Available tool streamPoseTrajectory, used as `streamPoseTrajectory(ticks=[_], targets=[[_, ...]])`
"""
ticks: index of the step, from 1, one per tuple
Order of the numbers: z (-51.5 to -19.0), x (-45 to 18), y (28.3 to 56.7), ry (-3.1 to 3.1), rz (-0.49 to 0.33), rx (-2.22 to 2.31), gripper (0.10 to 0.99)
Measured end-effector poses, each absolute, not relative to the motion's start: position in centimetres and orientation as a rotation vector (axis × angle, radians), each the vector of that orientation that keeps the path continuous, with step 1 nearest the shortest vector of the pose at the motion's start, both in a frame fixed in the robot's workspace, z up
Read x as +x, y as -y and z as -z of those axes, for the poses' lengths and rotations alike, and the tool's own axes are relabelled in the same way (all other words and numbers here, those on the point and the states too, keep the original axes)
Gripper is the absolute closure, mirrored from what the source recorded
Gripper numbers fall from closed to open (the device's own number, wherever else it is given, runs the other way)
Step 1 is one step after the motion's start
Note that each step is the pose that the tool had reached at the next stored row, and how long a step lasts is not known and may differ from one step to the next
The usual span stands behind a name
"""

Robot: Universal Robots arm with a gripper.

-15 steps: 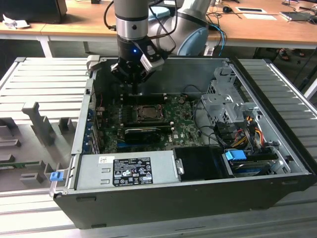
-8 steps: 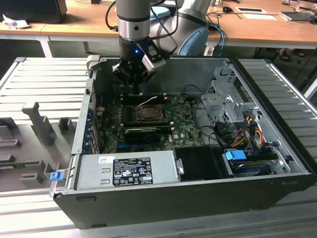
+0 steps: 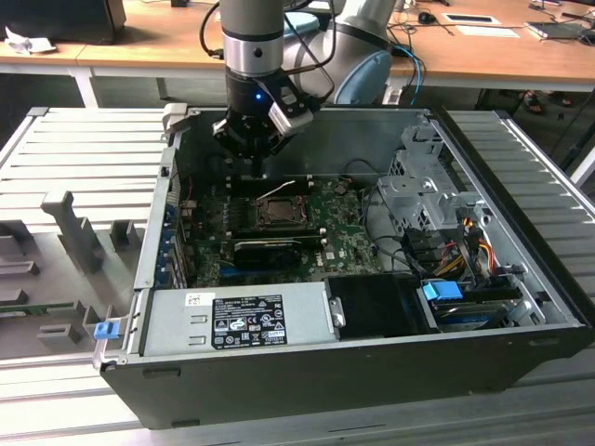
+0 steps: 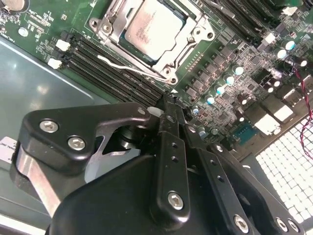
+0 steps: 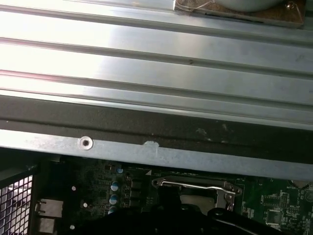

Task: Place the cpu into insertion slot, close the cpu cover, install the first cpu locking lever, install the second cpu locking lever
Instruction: 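Install the first cpu locking lever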

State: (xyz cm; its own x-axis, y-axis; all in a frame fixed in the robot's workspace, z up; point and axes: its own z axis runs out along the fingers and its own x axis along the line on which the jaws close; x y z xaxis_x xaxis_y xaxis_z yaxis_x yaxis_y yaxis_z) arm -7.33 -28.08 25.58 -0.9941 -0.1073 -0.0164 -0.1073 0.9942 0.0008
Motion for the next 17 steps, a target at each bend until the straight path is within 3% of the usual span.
streamPoseTrajectory(ticks=[7, 10, 16, 17], targets=[[-25.4, -6.3, 28.1, -3.121, -0.007, -0.164, 0.980], [-25.2, -5.9, 28.1, -3.120, -0.056, -0.141, 0.980], [-23.6, -5.1, 28.1, -3.119, -0.070, -0.131, 0.980], [-23.4, -4.9, 28.1, -3.117, -0.114, -0.131, 0.980]])
